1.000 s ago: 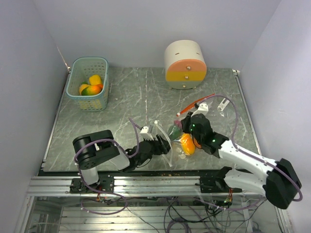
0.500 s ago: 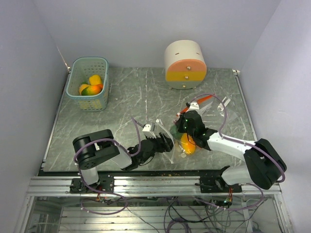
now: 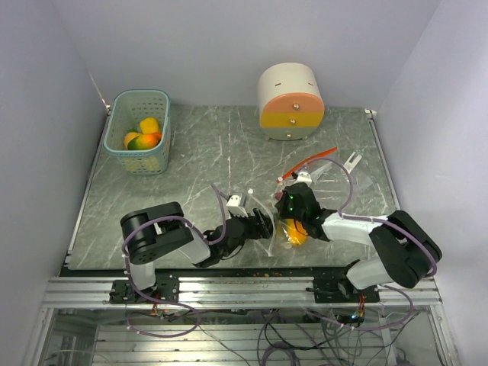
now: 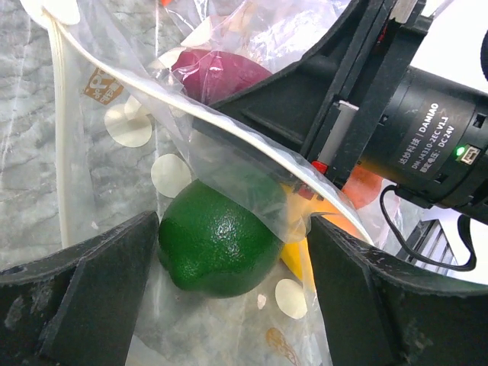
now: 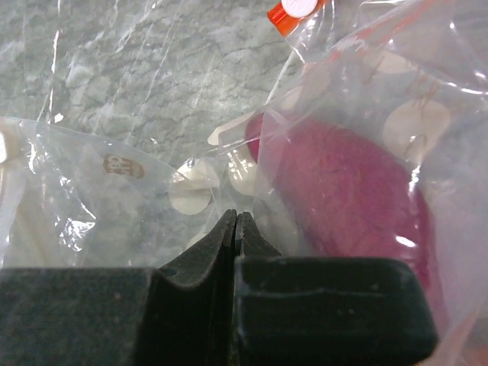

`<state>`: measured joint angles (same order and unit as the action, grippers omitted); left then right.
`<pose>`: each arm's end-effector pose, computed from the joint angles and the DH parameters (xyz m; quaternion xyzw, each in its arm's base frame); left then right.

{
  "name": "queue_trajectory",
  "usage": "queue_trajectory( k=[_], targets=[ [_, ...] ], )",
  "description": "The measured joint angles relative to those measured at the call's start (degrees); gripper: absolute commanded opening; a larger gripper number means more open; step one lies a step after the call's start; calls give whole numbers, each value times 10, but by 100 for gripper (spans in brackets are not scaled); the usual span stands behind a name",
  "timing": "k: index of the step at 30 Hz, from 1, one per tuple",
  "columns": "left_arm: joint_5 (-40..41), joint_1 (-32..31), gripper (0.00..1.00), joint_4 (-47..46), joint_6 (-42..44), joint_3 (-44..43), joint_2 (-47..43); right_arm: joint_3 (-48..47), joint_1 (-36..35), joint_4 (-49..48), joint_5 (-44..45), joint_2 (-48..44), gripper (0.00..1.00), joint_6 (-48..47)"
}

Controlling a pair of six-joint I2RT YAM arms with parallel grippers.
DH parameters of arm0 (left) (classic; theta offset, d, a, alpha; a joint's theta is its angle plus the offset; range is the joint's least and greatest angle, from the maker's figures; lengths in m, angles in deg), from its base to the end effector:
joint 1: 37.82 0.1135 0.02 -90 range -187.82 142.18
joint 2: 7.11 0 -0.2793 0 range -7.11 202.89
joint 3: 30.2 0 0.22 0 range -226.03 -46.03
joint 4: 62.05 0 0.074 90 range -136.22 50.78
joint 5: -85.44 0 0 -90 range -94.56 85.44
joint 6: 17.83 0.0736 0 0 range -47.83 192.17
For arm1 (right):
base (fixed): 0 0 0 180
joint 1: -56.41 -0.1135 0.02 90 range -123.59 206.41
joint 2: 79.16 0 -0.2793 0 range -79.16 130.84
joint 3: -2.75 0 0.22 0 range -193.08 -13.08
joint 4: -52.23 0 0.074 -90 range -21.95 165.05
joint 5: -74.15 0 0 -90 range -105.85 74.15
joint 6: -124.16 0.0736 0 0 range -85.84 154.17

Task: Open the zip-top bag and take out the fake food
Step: Pick up the fake fruit from the zipper food storage bag.

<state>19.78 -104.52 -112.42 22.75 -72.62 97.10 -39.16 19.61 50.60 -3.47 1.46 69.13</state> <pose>0.1587 -0.2918 0.1625 -0.0183 0.7680 -0.4390 0.4659 0.2197 0.1446 0.1635 0.0338 0.8907 0.1814 0.4155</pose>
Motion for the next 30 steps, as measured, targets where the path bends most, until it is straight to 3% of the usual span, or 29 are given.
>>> queue_trajectory(
  k=[10,21,30],
  targets=[
    [-1,0,86,-5,7,0,12,36,2,-80,-56,6,0,15],
    [-33,0,47,-181,-16,17,120,47,4,-110,-75,4,0,32],
    [-33,1,38,-147,-4,77,37,47,1,-82,-68,-1,0,33]
  ],
)
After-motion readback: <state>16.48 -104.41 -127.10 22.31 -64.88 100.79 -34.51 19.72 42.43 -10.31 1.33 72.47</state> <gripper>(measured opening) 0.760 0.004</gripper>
